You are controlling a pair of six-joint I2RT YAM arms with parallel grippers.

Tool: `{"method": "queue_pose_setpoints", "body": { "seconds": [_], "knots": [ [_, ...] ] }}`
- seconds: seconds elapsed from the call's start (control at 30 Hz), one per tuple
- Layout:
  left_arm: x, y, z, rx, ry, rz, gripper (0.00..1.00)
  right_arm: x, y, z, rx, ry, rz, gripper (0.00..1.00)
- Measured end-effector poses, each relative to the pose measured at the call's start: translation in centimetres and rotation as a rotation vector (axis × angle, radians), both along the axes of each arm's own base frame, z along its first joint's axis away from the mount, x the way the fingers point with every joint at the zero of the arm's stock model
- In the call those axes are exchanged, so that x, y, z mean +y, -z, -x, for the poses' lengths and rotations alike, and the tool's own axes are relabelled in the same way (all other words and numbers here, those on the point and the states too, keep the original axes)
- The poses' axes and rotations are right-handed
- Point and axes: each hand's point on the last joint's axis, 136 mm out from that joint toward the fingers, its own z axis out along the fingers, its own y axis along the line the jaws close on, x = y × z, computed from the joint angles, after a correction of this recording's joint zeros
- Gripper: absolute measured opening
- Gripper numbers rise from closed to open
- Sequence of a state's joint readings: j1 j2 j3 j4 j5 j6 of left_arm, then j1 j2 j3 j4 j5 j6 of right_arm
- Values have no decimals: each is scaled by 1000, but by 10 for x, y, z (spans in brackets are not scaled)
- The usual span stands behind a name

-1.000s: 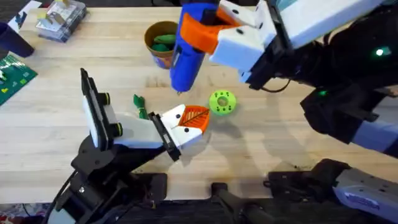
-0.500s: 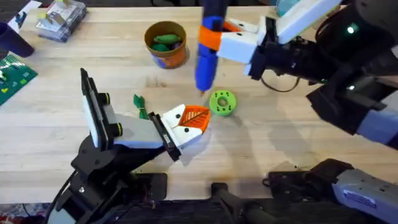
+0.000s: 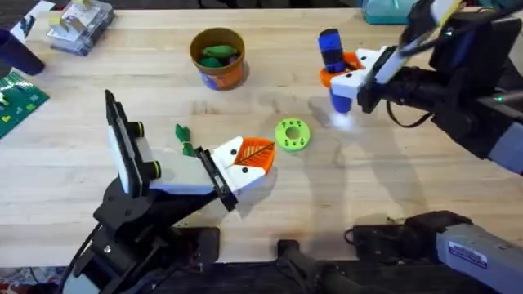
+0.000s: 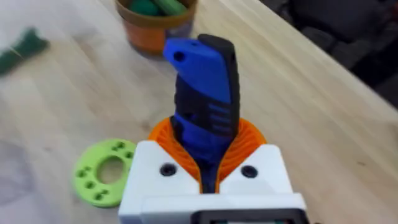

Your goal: Pick up the gripper from the table and insert it into the empty holder that is missing its gripper. Then pick up a screw, insert it into the mounting hole, and use the screwdriver to tighten it. Finally, clean up the table by picking up the vegetable and placing it into the bucket.

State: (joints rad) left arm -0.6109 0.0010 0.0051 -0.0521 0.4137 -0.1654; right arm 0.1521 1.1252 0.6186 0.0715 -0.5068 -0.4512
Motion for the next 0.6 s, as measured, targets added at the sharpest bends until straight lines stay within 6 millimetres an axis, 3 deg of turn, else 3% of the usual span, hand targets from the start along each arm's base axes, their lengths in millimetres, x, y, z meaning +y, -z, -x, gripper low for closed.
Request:
{"method": "queue_pose_setpoints", "body": {
  "seconds": [0.1, 0.33, 0.6],
  "knots": [
    [0, 0, 0, 0, 0, 0, 12, -15, 6, -7, -41, 41, 100, 84],
    [0, 0, 0, 0, -3, 0, 12, -56, 43, -6, 42, 177, 334, 84],
    [1, 0, -1, 0, -8, 0, 12, -70, 87, -1, 149, 154, 481, 85]
  ]
}}
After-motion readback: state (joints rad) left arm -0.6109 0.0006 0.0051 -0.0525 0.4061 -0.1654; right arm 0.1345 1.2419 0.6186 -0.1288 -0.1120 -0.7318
